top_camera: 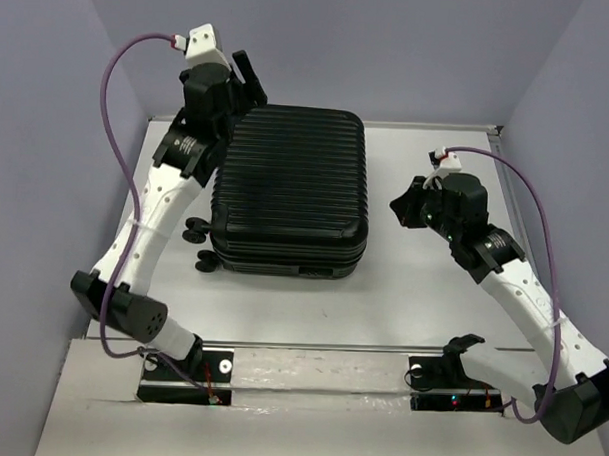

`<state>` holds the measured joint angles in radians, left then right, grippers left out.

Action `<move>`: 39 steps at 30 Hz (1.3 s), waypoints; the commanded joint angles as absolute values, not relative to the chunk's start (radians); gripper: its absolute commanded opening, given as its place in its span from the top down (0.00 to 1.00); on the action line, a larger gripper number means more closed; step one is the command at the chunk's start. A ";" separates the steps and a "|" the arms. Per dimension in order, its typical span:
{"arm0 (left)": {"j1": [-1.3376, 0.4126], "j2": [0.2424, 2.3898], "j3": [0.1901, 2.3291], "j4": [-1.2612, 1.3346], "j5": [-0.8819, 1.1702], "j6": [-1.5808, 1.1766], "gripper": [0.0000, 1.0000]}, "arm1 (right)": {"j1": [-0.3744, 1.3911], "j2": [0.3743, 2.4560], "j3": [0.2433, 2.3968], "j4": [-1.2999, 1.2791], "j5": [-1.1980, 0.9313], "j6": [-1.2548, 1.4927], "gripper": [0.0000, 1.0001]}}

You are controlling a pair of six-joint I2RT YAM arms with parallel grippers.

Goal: Pack the luggage

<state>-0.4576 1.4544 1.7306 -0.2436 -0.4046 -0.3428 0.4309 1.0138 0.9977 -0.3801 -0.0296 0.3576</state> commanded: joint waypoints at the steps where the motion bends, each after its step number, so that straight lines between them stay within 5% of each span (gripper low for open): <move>1: -0.299 1.662 2.014 -0.297 -0.104 -0.377 0.17 | 0.485 1.011 0.994 -0.449 -0.133 0.334 0.93; 7: -0.108 2.167 2.562 -0.375 0.191 -0.419 0.13 | 0.615 1.003 0.922 -0.492 -0.179 0.347 0.93; 16: 0.055 2.517 2.626 0.085 0.580 -0.640 0.10 | 0.838 1.000 0.804 -0.448 -0.319 0.370 0.91; 23: 0.032 2.632 2.599 0.176 0.620 -0.565 0.07 | 0.847 1.089 0.735 -0.193 -0.246 0.413 0.73; 31: 0.008 2.649 2.557 0.225 0.715 -0.534 0.10 | 0.847 1.157 0.762 -0.113 -0.022 0.430 0.67; 39: 0.006 2.291 1.920 0.362 0.785 -0.445 0.23 | 0.714 1.206 0.808 -0.091 0.152 0.423 0.68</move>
